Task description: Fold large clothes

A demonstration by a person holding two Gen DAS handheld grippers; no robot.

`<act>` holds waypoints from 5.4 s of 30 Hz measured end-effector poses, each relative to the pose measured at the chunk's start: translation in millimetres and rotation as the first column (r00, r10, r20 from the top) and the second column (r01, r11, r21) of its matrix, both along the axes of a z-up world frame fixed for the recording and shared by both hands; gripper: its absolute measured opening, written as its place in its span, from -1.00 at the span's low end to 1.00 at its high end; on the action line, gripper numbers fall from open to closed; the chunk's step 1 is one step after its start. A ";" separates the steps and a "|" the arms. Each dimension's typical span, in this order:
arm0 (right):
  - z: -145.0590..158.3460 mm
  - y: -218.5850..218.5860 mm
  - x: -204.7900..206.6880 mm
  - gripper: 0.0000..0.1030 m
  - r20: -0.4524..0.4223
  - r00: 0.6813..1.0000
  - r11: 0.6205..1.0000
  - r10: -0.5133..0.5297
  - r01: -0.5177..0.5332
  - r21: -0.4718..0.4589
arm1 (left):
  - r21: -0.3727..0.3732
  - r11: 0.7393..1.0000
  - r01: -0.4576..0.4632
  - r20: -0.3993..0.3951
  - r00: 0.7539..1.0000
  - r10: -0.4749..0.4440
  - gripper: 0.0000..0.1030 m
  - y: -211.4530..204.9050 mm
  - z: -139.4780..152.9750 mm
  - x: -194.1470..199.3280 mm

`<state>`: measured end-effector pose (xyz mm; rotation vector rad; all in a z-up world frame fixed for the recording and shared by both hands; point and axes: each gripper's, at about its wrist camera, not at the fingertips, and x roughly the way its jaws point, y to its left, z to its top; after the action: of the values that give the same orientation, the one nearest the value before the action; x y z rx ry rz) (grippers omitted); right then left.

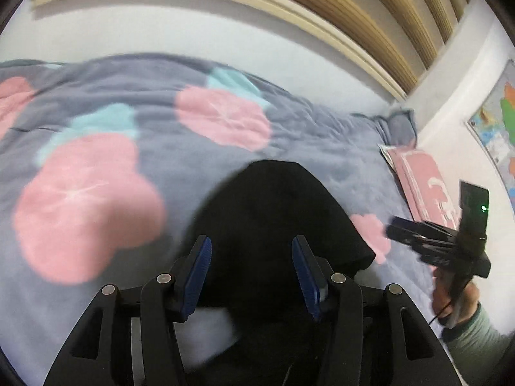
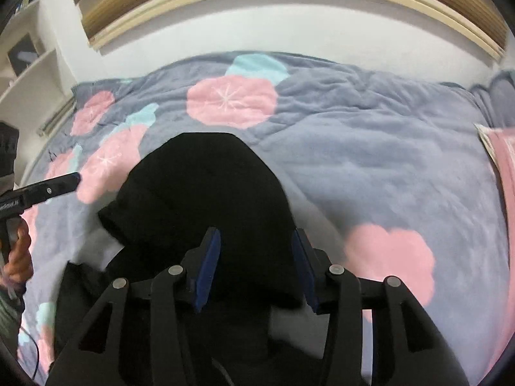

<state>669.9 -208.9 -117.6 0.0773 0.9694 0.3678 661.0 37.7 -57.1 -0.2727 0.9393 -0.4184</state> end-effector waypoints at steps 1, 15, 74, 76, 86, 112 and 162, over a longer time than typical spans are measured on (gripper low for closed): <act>-13.2 6.9 5.7 -0.04 -0.030 1.000 1.000 0.010 -0.010 -0.002 | 0.003 1.000 0.010 -0.033 0.999 -0.010 0.03 -11.7 -14.8 9.9; -68.4 10.2 -0.2 -0.04 -0.145 0.983 0.994 0.109 -0.107 0.022 | 0.138 0.989 0.049 -0.128 0.991 -0.031 -0.04 -39.7 -70.0 7.3; -79.2 21.9 126.9 0.43 -0.224 0.929 0.952 0.293 -0.261 0.161 | -0.183 0.969 0.168 -0.325 0.919 -0.221 0.50 -16.6 -109.0 143.7; -103.6 26.0 134.7 0.32 -0.266 0.905 0.933 0.332 -0.274 0.234 | -0.243 0.955 0.171 -0.342 0.906 -0.249 0.50 -17.9 -118.9 147.7; -28.9 30.8 49.5 -0.69 -0.097 0.915 0.892 0.392 -0.353 0.281 | -0.190 0.928 0.319 -0.098 0.935 -0.341 -0.65 -12.1 -37.2 59.4; -46.0 39.7 -378.4 -0.47 -0.192 0.942 0.944 0.275 -0.302 -0.134 | 0.006 0.971 0.238 -0.257 0.939 -0.228 -0.56 -6.6 -38.0 -317.9; -67.5 83.8 -342.7 -0.04 -0.280 0.948 0.988 0.149 -0.135 0.069 | -0.012 1.000 -0.029 -0.374 0.927 0.022 -0.03 -18.1 -87.4 -333.7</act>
<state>327.2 -125.1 -185.2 0.1075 1.2551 0.5236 327.3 19.6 -144.4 -0.3894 1.3056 -0.3562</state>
